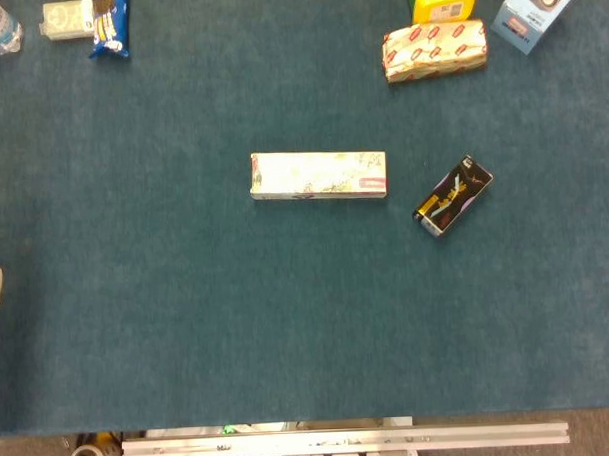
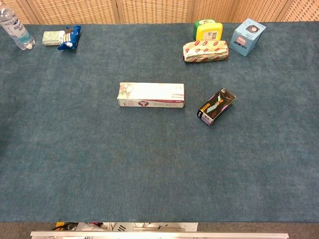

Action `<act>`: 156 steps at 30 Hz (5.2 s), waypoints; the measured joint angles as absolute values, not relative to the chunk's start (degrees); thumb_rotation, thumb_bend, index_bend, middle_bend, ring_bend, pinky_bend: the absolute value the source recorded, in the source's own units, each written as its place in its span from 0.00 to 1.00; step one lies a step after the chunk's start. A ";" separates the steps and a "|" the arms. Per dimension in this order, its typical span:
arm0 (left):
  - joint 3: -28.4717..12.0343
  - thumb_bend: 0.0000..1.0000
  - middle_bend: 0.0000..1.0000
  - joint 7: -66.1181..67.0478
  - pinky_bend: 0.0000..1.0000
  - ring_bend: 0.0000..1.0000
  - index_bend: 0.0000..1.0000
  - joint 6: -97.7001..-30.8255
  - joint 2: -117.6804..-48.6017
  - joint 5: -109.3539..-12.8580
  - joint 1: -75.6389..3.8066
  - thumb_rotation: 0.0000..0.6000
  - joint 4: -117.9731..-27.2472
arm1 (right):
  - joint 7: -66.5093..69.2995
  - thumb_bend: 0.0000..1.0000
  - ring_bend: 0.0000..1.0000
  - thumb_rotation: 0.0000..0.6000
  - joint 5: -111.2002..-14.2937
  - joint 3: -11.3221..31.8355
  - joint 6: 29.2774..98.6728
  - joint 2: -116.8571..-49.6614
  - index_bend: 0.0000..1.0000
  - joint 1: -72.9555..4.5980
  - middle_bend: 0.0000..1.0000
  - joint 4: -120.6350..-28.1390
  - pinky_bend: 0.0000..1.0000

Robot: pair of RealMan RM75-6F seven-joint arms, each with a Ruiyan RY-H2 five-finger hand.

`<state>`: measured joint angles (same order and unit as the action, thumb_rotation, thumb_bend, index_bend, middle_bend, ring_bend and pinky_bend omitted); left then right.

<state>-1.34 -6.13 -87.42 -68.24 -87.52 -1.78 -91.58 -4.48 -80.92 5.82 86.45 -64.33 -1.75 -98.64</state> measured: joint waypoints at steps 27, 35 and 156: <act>-0.74 0.36 0.17 -7.53 0.07 0.17 0.07 -88.14 -67.54 -87.59 -1.02 1.00 -90.99 | -8.09 0.20 1.00 1.00 -85.83 7.18 78.60 -62.55 0.47 -9.85 0.97 -102.96 1.00; -0.90 0.36 0.17 -8.50 0.07 0.17 0.07 -87.67 -67.74 -86.95 -1.07 1.00 -90.01 | -13.85 0.20 1.00 1.00 -84.50 7.97 70.25 -65.33 0.50 -16.17 0.98 -102.88 1.00; -0.47 0.36 0.17 -13.43 0.07 0.17 0.07 -87.74 -68.30 -84.86 2.16 1.00 -85.20 | 12.24 0.41 1.00 1.00 -44.89 19.91 31.59 -96.60 0.64 -52.51 0.98 -79.78 1.00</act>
